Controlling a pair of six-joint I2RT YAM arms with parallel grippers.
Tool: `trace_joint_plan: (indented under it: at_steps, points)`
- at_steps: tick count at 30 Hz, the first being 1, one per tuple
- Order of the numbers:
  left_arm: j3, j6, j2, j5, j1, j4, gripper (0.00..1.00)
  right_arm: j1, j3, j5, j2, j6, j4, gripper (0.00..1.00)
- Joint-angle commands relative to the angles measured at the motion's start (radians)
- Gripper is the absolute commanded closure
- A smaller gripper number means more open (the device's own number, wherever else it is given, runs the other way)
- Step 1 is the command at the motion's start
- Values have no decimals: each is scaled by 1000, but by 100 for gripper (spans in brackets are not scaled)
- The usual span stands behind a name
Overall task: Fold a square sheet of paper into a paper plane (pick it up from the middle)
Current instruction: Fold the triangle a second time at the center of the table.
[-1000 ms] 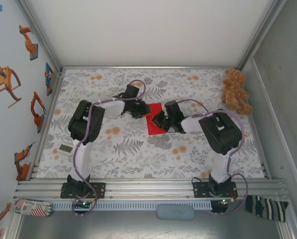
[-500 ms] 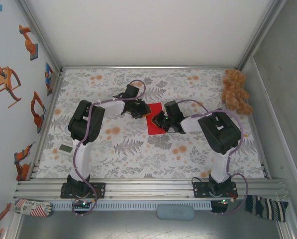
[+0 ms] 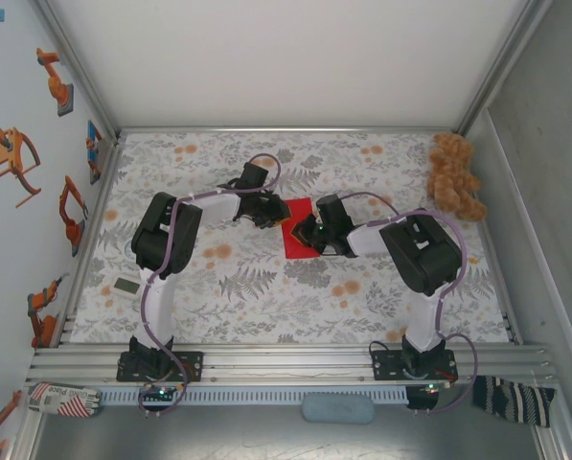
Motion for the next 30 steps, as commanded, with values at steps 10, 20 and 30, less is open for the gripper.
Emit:
trace_joint_plan:
  at_steps: [10,20,30]
  points:
    - [-4,16,37,8,-6,-54,79,8,8,12,21,5,5,100]
    - [42,22,-16,1,3,-77,77,7,13,33,19,-1,-80,100]
    - [-53,-24,-180,-127,45,-50,72,8,38,34,20,-3,-132,95]
